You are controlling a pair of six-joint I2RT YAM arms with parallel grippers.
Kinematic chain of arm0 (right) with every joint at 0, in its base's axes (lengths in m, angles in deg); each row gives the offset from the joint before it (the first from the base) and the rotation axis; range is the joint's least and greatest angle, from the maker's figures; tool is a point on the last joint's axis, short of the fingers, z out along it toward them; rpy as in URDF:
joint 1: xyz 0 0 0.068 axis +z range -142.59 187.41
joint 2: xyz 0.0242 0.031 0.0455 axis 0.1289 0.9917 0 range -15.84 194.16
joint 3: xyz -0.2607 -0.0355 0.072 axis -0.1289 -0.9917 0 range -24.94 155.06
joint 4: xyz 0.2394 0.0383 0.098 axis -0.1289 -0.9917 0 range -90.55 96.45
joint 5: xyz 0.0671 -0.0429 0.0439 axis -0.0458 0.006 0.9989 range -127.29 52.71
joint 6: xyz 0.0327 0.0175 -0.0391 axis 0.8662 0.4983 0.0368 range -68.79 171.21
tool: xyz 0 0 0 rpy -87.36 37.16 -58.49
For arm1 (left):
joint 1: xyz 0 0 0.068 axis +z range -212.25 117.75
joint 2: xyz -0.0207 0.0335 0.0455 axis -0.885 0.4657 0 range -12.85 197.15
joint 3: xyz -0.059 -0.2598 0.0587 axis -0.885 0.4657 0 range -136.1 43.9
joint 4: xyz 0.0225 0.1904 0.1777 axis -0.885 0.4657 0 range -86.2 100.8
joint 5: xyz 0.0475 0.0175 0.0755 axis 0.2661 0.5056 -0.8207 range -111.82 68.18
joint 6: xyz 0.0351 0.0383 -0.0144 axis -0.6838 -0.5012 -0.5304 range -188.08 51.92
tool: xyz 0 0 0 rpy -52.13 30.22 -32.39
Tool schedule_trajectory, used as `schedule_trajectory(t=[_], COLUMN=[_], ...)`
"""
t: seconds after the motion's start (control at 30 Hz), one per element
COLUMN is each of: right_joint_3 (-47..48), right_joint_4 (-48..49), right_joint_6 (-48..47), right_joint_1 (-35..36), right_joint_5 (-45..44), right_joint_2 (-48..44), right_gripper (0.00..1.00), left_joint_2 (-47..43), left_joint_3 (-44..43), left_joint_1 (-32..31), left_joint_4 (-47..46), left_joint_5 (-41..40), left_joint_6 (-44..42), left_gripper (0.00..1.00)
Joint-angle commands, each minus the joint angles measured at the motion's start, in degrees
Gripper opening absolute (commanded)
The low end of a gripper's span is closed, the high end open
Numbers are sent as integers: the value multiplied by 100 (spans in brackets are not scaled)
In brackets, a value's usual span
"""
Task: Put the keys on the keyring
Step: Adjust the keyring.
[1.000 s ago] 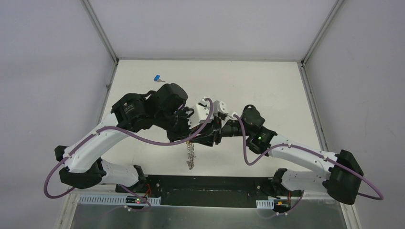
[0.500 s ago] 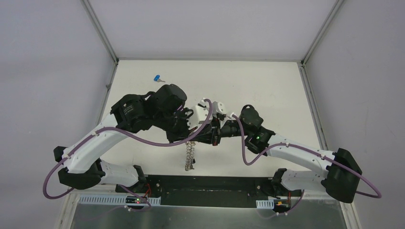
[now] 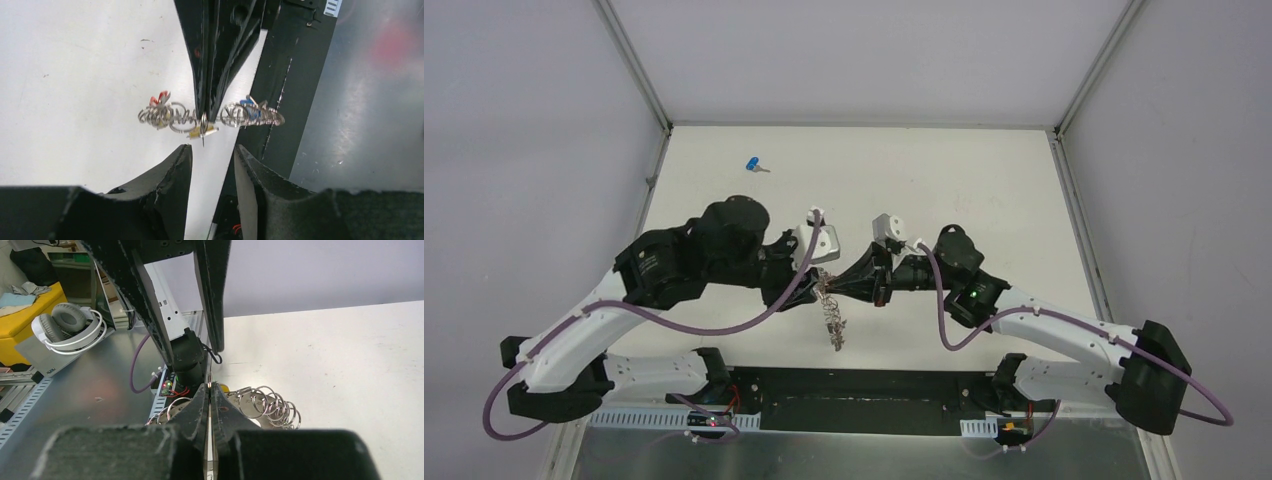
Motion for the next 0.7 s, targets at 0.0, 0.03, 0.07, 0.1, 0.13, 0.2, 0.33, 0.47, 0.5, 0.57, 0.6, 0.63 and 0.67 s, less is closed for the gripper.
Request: schedule_trajectory(t=[0.0,0.03,0.07,0.1,0.13,0.2,0.33,0.47,0.5,0.57,0.6,0.63,0.67], right_joint_3=[-22,-43,-66,-75,-78,-82,-72,-65,-65,-64,-64,-64,-65], right_joint_4=[375,375,375,375,373,375,370,375,375,375,375,375,375], right_joint_6=[48,48,49,45,49,53,86,97,106,104,95,94,95], right_joint_1=[15,17,20,22,20,21,19,20,20,20,22,20,20], right_joint_5=[-227,-237,-236,-231,-216,-171,-116,-89,-72,-58,-54,-61,-60], right_joint_2=[-417,-458,-492,-523,-549,-587,-643,-666,-656,-659,-656,-655,-655], right_gripper=[0,0,0,0,0,0,0,0,0,0,0,0,0], left_joint_2=[-853,-1067,-1303,-1519,-1753,-2156,-2575,-2672,-2661,-2622,-2615,-2606,-2607], left_joint_3=[806,1053,1335,1622,1905,2567,3158,3438,3467,3491,3481,3476,3477], left_joint_1=[-64,-61,-58,-59,-57,-58,-61,-60,-59,-60,-57,-58,-63], left_joint_4=[-1258,-1626,-1924,-2214,-2556,-3155,-3632,-3970,-4026,-4089,-4093,-4100,-4104], left_joint_5=[-166,-176,-165,-117,-93,-43,103,219,213,179,164,140,135], left_joint_6=[317,358,372,382,422,444,172,91,90,99,92,91,76], left_gripper=[38,38,38,40,45,52,49,39,36,31,29,28,28])
